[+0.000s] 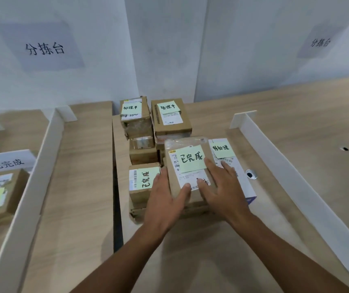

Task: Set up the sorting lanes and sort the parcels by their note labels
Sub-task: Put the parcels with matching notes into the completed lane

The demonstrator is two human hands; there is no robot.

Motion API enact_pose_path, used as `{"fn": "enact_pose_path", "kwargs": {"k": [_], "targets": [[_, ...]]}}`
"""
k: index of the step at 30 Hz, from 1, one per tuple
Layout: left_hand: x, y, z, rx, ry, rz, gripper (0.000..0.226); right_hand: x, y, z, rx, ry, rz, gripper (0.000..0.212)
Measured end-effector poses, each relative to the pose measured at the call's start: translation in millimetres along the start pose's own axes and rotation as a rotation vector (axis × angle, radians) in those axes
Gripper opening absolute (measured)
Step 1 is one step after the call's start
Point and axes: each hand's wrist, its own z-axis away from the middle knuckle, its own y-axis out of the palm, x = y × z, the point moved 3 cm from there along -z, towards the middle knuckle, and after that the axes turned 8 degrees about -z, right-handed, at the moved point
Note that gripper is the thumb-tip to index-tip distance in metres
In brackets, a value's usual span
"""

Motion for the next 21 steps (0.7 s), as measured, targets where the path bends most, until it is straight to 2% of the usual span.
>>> {"fn": "enact_pose_path", "kwargs": {"k": [5, 8, 12, 15, 21], "targets": [[-28.7, -43.0, 67.3, -0.045, 0.047, 0.191, 0.06, 36.9, -27.5, 52.7, -0.008, -0.121, -0.161, 0.073], [-24.3, -74.3, 116.5, -0.128, 0.06, 0.185, 0.061, 60.6, -23.9, 85.5, 0.036, -0.206, -0.299, 0.072], [8.0, -127.1, 182.2, -0.234, 0.007, 0.11, 0.068, 104.1, 11.7, 126.8, 0.198, -0.322, -0.461, 0.067], [38.4, -171.0, 222.8, -0.295, -0.047, 0.094, 0.077, 141.4, 48.0, 154.0, 0.297, -0.38, -0.469, 0.073], [87.5, -246.7, 283.1, -0.379, -0.125, 0.111, 0.076, 214.9, 118.4, 194.0, 0.404, -0.428, -0.504, 0.073]]}}
